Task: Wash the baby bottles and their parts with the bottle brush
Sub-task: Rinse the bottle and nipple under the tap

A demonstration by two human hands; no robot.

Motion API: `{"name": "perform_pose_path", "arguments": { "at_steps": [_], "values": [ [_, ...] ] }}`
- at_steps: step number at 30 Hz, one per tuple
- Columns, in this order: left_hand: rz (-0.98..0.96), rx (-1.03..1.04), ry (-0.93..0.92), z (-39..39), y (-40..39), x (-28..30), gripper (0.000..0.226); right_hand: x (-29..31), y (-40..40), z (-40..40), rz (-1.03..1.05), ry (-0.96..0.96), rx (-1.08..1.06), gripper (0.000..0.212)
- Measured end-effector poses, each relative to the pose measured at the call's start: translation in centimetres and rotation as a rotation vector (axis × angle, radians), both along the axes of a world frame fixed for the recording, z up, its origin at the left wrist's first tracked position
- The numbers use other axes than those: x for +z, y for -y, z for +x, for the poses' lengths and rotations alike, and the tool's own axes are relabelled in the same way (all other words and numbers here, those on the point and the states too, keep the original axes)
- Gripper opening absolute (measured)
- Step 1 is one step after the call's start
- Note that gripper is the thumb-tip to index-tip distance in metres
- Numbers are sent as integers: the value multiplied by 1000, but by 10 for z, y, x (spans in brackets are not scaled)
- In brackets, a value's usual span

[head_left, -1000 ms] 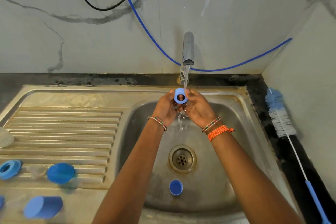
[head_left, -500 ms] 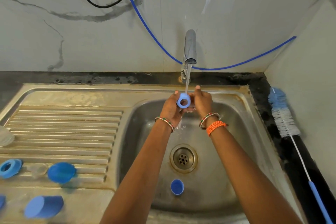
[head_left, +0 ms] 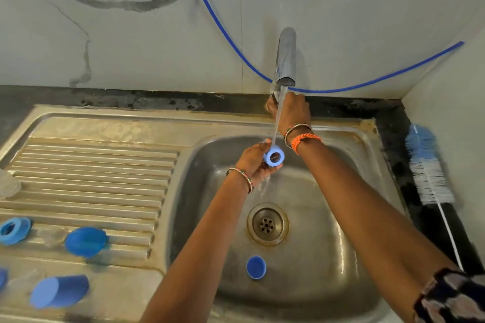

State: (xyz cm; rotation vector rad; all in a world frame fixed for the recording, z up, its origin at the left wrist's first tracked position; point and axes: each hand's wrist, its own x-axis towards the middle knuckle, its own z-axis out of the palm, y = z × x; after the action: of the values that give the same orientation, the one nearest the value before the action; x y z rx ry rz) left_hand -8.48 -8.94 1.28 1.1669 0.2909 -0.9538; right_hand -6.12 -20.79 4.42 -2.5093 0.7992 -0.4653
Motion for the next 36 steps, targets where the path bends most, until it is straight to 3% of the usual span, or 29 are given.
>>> {"name": "perform_pose_path", "arguments": {
  "at_steps": [25, 36],
  "values": [
    [-102, 23, -50, 3, 1, 8, 20, 6, -7, -5, 18, 5, 20, 33],
    [-120, 46, -71, 3, -1, 9, 17, 1, -8, -2, -92, -51, 30, 34]
  ]
}}
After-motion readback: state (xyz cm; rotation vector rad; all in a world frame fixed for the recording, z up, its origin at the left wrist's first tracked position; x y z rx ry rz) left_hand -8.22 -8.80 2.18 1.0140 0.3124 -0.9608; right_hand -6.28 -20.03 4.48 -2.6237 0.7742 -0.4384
